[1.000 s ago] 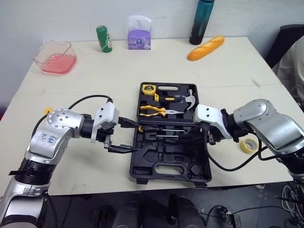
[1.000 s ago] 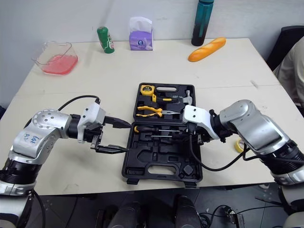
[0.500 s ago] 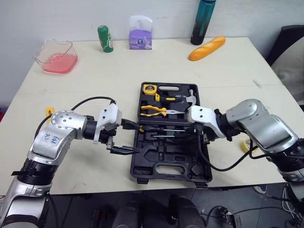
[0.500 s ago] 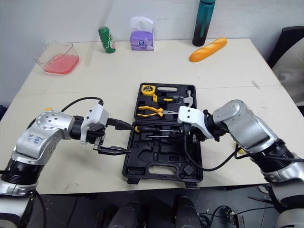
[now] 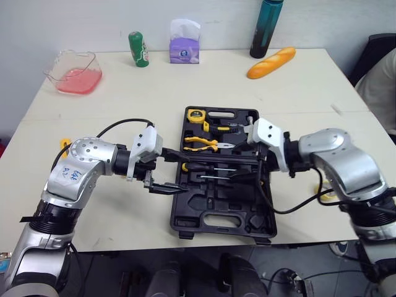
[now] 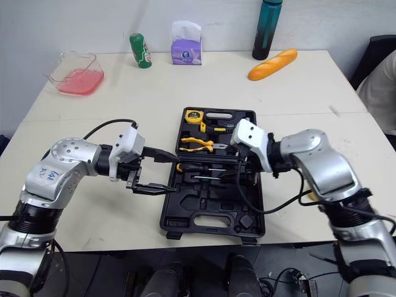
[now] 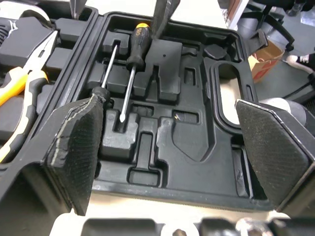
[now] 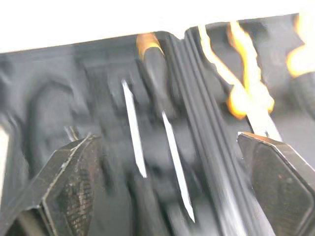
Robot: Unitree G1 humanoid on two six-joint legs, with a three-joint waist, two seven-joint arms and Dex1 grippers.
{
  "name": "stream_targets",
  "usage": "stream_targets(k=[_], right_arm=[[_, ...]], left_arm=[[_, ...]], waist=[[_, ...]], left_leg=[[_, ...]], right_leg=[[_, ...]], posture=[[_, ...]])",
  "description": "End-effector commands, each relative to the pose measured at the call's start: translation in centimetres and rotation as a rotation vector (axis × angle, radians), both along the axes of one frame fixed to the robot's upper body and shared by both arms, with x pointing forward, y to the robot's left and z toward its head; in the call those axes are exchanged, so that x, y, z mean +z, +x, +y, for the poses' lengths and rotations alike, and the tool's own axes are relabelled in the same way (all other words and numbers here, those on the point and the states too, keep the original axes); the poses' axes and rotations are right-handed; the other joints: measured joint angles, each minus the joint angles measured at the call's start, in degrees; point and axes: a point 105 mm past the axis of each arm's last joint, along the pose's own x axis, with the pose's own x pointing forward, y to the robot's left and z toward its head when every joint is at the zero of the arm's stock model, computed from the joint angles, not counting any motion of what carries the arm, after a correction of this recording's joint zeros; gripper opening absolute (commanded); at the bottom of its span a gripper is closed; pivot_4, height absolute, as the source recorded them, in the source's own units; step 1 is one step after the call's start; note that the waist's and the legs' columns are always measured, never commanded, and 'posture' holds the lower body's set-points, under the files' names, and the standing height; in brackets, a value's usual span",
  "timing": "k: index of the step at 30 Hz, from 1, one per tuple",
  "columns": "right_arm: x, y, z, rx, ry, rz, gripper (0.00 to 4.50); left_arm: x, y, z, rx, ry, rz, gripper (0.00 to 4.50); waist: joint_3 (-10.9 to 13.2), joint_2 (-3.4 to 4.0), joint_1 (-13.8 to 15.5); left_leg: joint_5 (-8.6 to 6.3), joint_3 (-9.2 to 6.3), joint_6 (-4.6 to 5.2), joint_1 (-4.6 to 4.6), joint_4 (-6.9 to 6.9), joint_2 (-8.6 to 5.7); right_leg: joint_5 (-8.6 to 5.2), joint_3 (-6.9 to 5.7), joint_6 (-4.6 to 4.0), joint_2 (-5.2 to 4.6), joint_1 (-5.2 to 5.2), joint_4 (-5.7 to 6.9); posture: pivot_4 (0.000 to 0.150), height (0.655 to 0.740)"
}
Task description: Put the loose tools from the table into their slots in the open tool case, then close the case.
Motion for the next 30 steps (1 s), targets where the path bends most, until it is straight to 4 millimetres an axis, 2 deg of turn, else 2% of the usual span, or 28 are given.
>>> stream_targets(k=[1,5,7,8,15,19,21,23,27,30], right_arm=[[1.2,-0.3,-0.7,-0.002,0.129,-0.062,3.14],[-0.1,-1.2,-1.0,0.006,0.22,0.029,1.14],[-1.4,-1.4,-1.0,0.02,0.187,0.046,0.2],[-1.8,-1.5,-1.0,0.027,0.171,0.048,0.09],[-4.6,0.1,-2.3,-0.095,0.022,0.075,0.09],[-7.1,-0.7,-2.9,-0.09,-0.12,0.148,0.09],[-9.3,-0.6,-3.8,-0.158,-0.215,0.198,0.09],[-10.4,-0.8,-4.2,-0.188,-0.259,0.234,0.09],[-9.8,-0.9,-3.9,-0.196,-0.214,0.218,0.09],[-6.4,-0.3,-2.9,-0.206,-0.056,0.116,0.09]], left_arm=[[0.9,0.1,-0.3,-0.004,-0.028,-0.066,4.5],[1.0,0.1,-0.5,-0.003,-0.049,-0.06,4.5],[0.7,0.1,-0.6,-0.007,-0.045,-0.058,4.5],[0.6,0.1,-0.7,-0.008,-0.043,-0.058,4.5],[0.6,-0.1,-1.1,-0.024,-0.043,-0.059,4.5],[0.6,-0.2,-1.1,-0.03,-0.038,-0.056,4.5],[0.5,-0.1,-1.2,-0.029,-0.038,-0.057,4.5],[0.5,0.0,-1.3,-0.028,-0.038,-0.056,4.5],[0.3,0.1,-1.3,-0.019,-0.044,-0.048,4.5],[-0.1,0.4,-0.7,0.049,-0.064,-0.031,4.5]], waist=[[0.0,0.0,0.31],[0.0,0.0,0.63],[0.0,0.0,0.62],[0.0,0.0,0.62],[0.0,0.0,0.57],[-0.01,0.0,0.73],[-0.03,-0.04,0.95],[-0.17,-0.14,1.07],[-0.41,-0.48,1.27],[-0.43,-0.5,1.21]], left_leg=[[0.01,-0.01,0.01,0.0,0.01,-0.02],[0.02,-0.01,0.04,0.01,0.06,-0.03],[0.02,-0.01,0.04,0.03,0.06,-0.02],[0.02,0.0,0.03,0.05,0.06,-0.02],[0.02,0.0,0.04,0.04,0.06,-0.02],[0.02,-0.01,0.03,0.1,0.07,-0.02],[0.02,-0.13,0.03,0.15,0.08,-0.01],[0.02,-0.18,0.03,0.23,0.08,-0.01],[-0.01,-0.33,-0.01,0.61,0.06,0.0],[-0.04,-0.44,-0.04,0.68,0.05,0.0]], right_leg=[[0.01,-0.01,0.01,0.01,0.0,0.01],[0.03,0.0,0.05,0.02,0.02,0.01],[0.03,0.01,0.05,0.03,0.02,0.05],[0.03,0.01,0.05,0.03,0.02,0.05],[0.03,0.02,0.05,0.03,0.02,0.05],[0.03,0.03,0.05,0.01,0.06,0.05],[0.02,0.05,0.04,0.01,0.2,-0.03],[0.02,0.07,0.04,-0.01,0.31,-0.05],[0.0,0.07,0.01,-0.03,0.75,-0.15],[0.0,0.06,0.0,-0.09,0.88,-0.2]], posture=[[0.15,0.7348],[0.15,0.7348],[0.15,0.7348],[0.15,0.7348],[0.15,0.7348],[0.15,0.7348],[0.15,0.7348],[0.15,0.7348],[0.15,0.7348],[0.15,0.7348]])
